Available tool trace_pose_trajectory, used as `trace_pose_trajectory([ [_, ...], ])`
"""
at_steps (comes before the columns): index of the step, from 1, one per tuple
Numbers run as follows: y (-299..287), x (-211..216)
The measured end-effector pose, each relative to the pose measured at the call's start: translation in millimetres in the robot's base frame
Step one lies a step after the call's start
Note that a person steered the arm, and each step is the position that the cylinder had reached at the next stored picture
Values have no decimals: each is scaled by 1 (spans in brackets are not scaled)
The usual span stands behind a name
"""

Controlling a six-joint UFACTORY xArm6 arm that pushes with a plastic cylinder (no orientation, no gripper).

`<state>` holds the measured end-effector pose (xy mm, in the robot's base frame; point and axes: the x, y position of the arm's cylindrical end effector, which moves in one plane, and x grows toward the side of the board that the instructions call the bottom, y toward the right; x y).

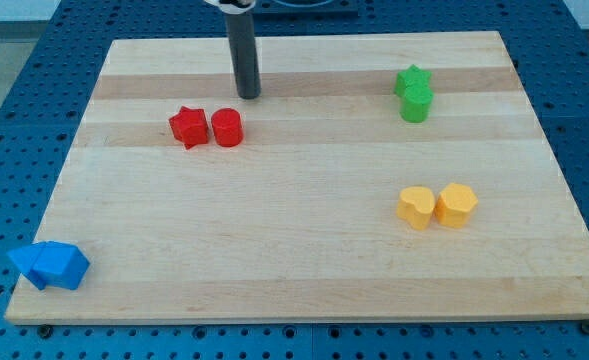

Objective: Move the red circle towards center bottom of the board

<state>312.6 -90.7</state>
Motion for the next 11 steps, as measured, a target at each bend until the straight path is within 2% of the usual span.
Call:
trace_pose_trajectory([
  [1,-4,54],
  [2,20,117],
  [3,39,142],
  [5,38,122],
  [8,-11,84],
  [9,-26,116],
  [11,39,191],
])
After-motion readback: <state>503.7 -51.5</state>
